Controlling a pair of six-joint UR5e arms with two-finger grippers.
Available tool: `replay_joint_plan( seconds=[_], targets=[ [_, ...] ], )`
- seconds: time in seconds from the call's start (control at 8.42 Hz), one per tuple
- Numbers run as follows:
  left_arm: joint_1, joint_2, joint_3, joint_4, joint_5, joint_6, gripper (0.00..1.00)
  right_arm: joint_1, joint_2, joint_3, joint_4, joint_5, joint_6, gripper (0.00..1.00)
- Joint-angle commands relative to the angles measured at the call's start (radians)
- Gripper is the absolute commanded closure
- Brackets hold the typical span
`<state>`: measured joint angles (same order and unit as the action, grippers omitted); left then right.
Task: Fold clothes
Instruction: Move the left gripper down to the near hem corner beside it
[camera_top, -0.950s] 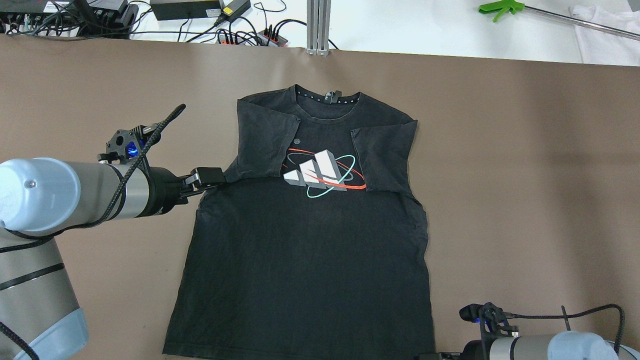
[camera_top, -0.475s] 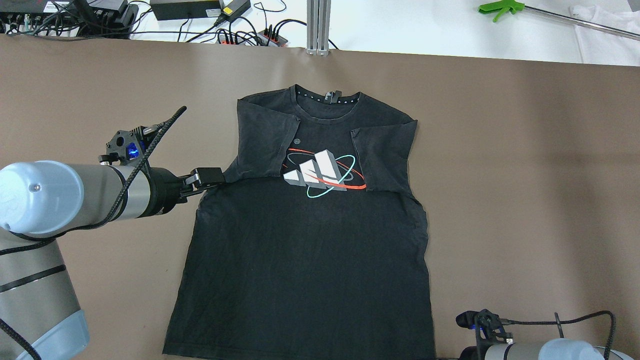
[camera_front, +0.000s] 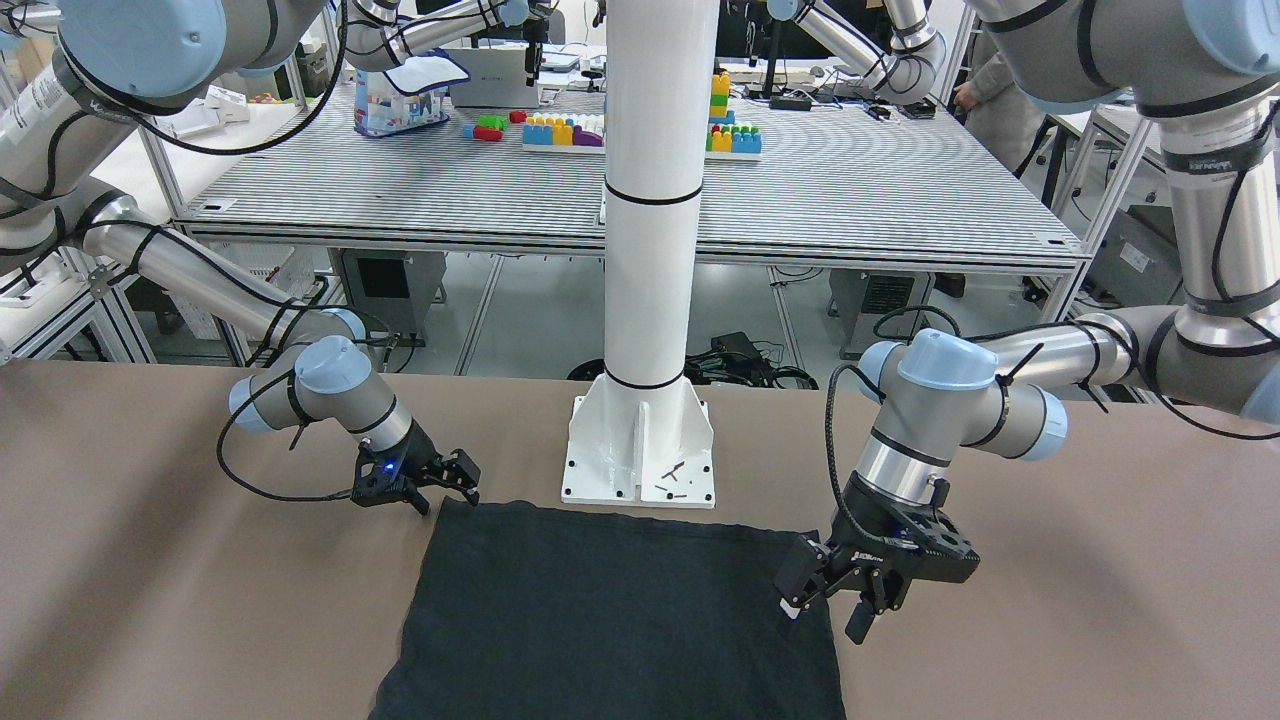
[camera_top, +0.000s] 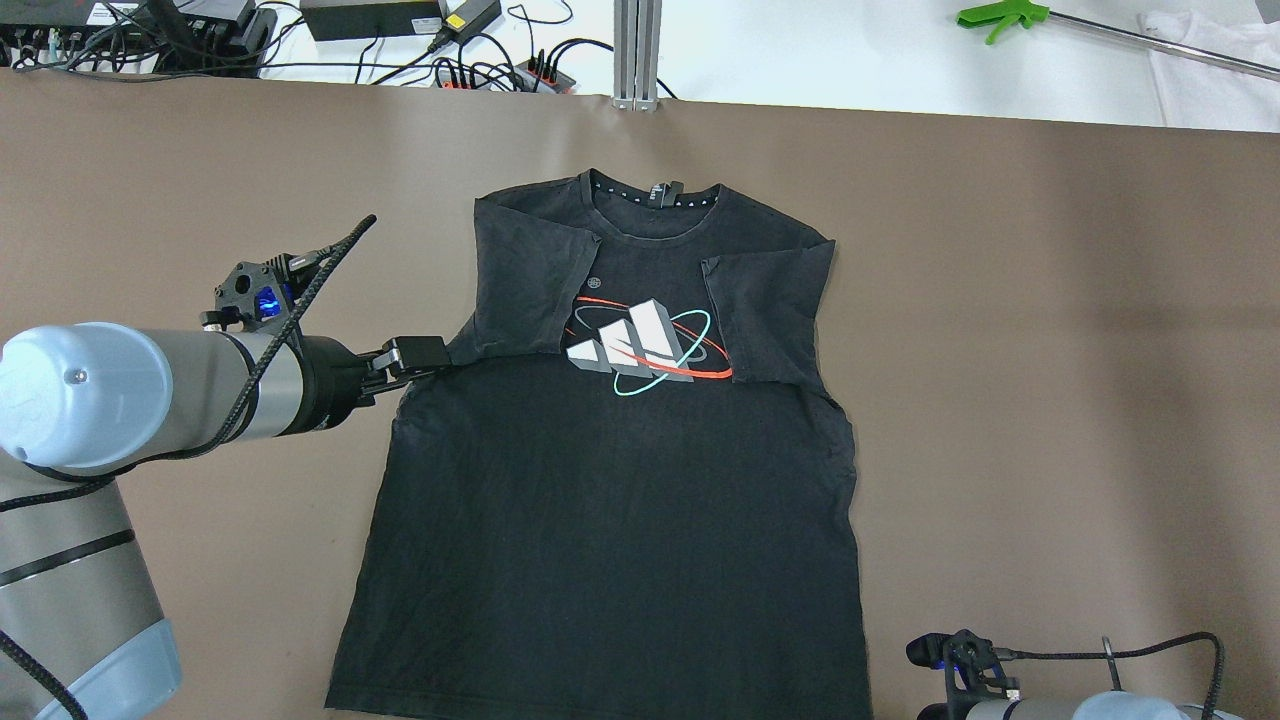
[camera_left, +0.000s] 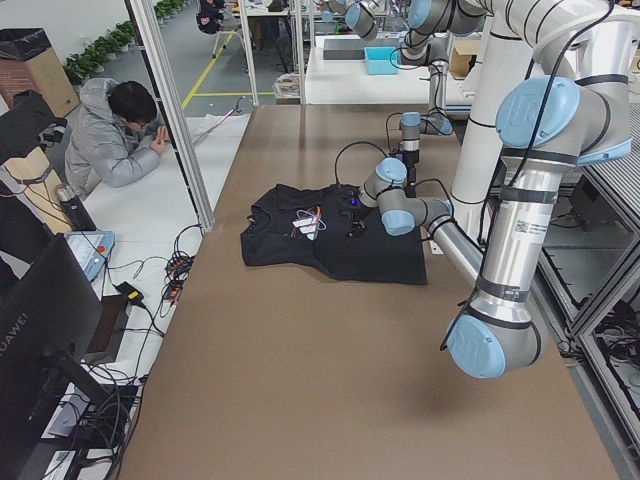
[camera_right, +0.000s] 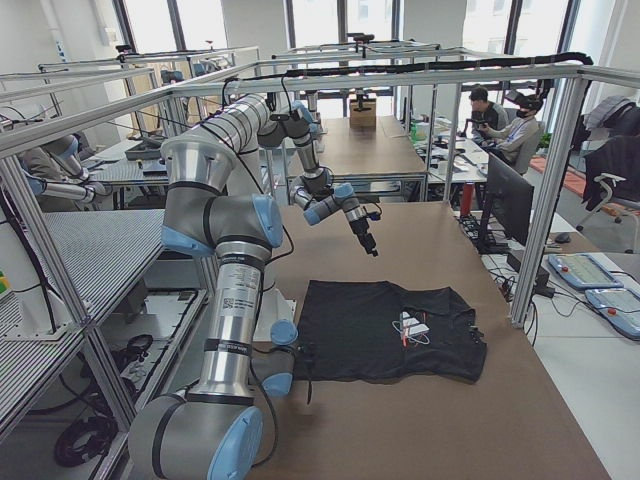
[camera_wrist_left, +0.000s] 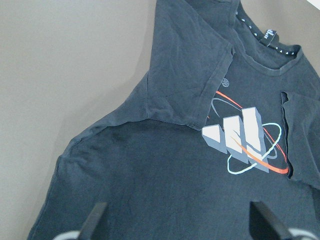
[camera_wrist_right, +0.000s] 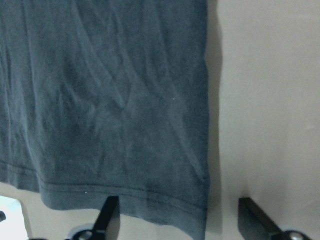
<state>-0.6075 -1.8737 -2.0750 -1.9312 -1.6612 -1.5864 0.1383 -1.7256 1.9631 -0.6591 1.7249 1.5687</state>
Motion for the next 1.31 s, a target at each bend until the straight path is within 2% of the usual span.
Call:
replay_joint_plan(
  seconds=[0.0,0.12,0.83,1.19],
  targets=[
    [0.002,0.001,0.003,0.000,0.000,0.000,0.00,-0.012,0.012,0.000,-0.001,-0.024,0.030,0.88],
    [0.002,0.001,0.003,0.000,0.000,0.000,0.00,-0.013,0.012,0.000,-0.001,-0.036,0.030,1.00],
    [0.009,0.004,-0.007,-0.003,-0.003,-0.003,0.00,-0.005,0.021,0.033,0.010,-0.045,0.030,1.00],
    [0.061,0.005,-0.013,-0.006,0.005,-0.006,0.00,-0.002,0.027,0.039,0.010,-0.080,0.030,1.00]
  ],
)
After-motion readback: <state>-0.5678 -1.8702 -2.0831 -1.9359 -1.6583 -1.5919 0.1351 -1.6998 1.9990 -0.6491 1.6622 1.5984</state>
